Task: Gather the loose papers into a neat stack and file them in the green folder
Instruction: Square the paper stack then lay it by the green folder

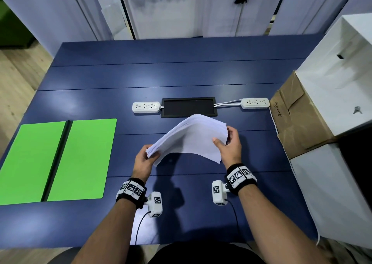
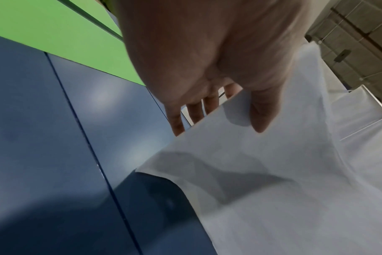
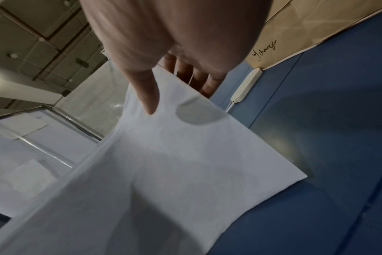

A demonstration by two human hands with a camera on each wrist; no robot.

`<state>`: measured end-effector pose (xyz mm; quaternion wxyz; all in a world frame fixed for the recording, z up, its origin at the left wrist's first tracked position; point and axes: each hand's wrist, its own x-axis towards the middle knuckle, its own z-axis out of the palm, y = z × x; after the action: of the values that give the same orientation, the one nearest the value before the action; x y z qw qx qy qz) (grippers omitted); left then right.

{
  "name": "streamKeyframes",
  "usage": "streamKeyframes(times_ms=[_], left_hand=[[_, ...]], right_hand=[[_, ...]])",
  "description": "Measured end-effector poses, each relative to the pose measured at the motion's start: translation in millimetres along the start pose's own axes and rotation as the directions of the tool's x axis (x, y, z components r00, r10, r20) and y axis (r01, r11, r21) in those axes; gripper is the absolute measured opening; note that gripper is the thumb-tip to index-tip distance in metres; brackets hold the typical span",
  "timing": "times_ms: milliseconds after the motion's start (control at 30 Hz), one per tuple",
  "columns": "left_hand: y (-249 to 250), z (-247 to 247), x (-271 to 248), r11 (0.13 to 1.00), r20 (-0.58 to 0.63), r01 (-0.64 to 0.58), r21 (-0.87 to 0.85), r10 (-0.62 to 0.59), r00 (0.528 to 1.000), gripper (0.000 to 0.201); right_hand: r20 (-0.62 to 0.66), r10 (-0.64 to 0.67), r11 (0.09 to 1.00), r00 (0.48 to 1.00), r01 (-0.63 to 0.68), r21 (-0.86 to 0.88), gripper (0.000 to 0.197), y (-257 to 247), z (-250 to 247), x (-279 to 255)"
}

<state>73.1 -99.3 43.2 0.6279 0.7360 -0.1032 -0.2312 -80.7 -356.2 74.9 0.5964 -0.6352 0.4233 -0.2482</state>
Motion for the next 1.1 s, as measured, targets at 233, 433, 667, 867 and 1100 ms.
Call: streamKeyframes(times_ms=[233,433,667,867,1100], left_hand=[[1,6,1,0.993,-0.037,0.093,-0.072,-0.096,0.995,0.024],[3,-5,-11,0.980,-0.029,0.144,-0.136,-0.150,0.988,0.023],[-15,-1,-22,0.961,0.033,0.273,-0.047,-0.272,0.962,0.032],[-3,-13,-23,0.985,0.050,0.168,-0.047,-0.165,0.985,0.049],[20,5,-27,0.976,-0.066,-0.004,-0.218,-0.010,0.998,0.042]], right_hand=[[0.069,0.094,0.996,0.993,-0.095,0.004,0.039,25,-5,0],[0.089,0.070,0.992,0.994,-0.079,0.103,0.035,27,-20,-5],[0.241,0.272,0.962,0.932,-0.270,-0.041,0.046,59,-25,-8],[0.250,0.240,0.971,0.938,-0.237,-0.041,0.040,44,-31,-6],[0.076,0.106,0.971,0.992,-0.119,0.208,0.045,12,-18,-17]])
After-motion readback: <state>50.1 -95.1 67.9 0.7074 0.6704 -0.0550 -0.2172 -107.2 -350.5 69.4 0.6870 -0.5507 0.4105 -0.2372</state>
